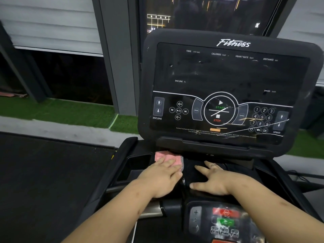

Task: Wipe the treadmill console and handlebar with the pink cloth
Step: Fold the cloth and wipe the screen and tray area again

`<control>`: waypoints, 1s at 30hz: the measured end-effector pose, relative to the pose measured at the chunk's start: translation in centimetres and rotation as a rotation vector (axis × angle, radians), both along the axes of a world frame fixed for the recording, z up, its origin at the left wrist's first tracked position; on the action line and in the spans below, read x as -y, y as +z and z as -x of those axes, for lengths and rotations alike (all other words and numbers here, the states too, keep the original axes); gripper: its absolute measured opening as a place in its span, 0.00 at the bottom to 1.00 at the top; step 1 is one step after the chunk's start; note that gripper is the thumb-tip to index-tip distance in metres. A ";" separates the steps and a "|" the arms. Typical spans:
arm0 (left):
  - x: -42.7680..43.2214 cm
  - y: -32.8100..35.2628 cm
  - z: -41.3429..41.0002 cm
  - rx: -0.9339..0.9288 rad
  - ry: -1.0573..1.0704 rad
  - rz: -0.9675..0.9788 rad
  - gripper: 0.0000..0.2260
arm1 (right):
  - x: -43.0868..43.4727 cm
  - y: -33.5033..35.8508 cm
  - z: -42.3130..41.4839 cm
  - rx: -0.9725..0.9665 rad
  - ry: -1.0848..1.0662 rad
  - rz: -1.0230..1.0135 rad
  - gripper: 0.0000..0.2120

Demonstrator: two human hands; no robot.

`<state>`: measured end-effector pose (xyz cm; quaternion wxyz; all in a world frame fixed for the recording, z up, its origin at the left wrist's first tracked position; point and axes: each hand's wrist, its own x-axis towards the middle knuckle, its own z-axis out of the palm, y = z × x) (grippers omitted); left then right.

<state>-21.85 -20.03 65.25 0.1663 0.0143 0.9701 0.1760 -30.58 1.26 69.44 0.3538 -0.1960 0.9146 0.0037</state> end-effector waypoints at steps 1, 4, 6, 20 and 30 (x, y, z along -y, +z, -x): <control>0.4 0.2 -0.5 0.007 0.014 -0.004 0.26 | 0.1 0.0 0.0 -0.001 0.000 -0.002 0.49; 0.8 0.9 -1.5 0.043 0.051 -0.017 0.26 | 0.3 0.0 -0.2 -0.003 -0.006 -0.002 0.51; 0.3 1.2 -1.3 0.049 0.067 -0.026 0.26 | 0.3 -0.1 -0.2 -0.002 -0.009 -0.005 0.52; -1.3 -1.1 0.0 -0.061 0.102 -0.020 0.26 | 0.6 0.6 -0.2 0.020 0.015 -0.024 0.49; 2.7 0.0 -4.6 0.007 0.230 -0.244 0.24 | 0.6 0.8 -0.2 0.031 0.014 -0.007 0.48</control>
